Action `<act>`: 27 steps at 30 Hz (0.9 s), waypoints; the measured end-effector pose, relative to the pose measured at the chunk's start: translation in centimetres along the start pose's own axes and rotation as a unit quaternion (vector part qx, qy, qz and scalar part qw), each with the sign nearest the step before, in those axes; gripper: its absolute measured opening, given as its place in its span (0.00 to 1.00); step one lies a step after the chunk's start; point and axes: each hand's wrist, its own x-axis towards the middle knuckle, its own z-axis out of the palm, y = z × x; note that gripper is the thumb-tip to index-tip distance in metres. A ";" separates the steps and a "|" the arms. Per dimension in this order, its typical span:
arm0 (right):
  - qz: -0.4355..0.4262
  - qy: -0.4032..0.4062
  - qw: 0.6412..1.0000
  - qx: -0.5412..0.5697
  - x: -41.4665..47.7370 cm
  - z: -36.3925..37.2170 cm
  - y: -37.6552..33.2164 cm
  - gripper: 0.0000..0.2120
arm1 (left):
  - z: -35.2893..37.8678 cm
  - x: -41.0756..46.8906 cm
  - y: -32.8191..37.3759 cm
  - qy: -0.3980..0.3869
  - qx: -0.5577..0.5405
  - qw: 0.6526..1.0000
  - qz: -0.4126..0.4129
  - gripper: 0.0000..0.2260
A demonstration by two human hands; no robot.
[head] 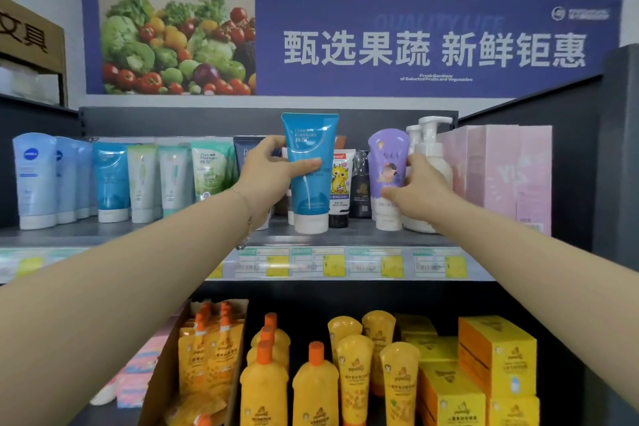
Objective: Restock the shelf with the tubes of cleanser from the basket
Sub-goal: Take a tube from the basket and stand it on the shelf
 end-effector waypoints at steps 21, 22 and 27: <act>0.060 0.019 0.994 -0.089 5.8 5.8 1.2 0.27 | -0.4 0.8 -0.9 -0.006 -0.003 1.000 0.011 0.17; 0.068 0.014 0.993 -0.092 6.0 6.0 1.4 0.25 | -0.5 0.8 -0.9 -0.006 -0.007 1.000 0.008 0.17; 0.080 -0.016 0.985 -0.152 6.4 5.9 1.9 0.27 | -0.5 0.8 -1.2 -0.009 -0.011 1.000 -0.001 0.20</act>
